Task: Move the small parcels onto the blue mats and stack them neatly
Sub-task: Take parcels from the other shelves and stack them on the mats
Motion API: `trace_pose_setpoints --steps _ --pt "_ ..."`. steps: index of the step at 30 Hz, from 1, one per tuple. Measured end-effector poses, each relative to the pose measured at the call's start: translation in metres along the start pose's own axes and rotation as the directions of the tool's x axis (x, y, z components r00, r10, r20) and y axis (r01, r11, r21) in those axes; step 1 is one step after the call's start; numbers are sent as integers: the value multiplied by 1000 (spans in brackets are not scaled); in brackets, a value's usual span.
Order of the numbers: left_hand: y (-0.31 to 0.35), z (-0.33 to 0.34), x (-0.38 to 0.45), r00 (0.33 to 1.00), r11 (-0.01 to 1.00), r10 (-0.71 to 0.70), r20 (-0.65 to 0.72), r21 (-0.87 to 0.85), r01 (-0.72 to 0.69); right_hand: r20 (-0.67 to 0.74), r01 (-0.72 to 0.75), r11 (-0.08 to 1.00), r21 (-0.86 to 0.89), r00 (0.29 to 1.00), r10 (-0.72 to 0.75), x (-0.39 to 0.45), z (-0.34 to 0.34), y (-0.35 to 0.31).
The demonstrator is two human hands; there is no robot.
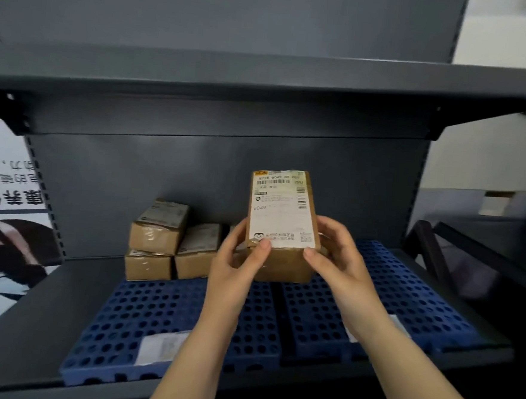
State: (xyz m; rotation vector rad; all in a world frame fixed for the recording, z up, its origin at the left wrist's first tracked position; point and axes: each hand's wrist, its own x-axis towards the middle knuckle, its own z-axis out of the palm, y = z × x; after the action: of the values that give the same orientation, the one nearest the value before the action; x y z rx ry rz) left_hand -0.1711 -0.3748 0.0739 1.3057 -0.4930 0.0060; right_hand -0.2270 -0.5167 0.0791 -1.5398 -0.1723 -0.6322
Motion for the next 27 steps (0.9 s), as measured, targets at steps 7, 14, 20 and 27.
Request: trace_pose_setpoints --steps 7,14,20,27 --pt "-20 68 8 985 998 -19 171 54 10 -169 -17 1000 9 985 18 -8 -71 2" --pt "-48 107 30 972 994 -23 234 105 -1 -265 -79 997 8 961 78 4 -107 15" --pt "-77 120 56 948 982 -137 286 164 92 -327 -137 990 -20 937 123 22 -124 35" --pt "-106 131 75 940 953 -167 298 292 77 -350 -245 969 22 906 237 42 -145 66"
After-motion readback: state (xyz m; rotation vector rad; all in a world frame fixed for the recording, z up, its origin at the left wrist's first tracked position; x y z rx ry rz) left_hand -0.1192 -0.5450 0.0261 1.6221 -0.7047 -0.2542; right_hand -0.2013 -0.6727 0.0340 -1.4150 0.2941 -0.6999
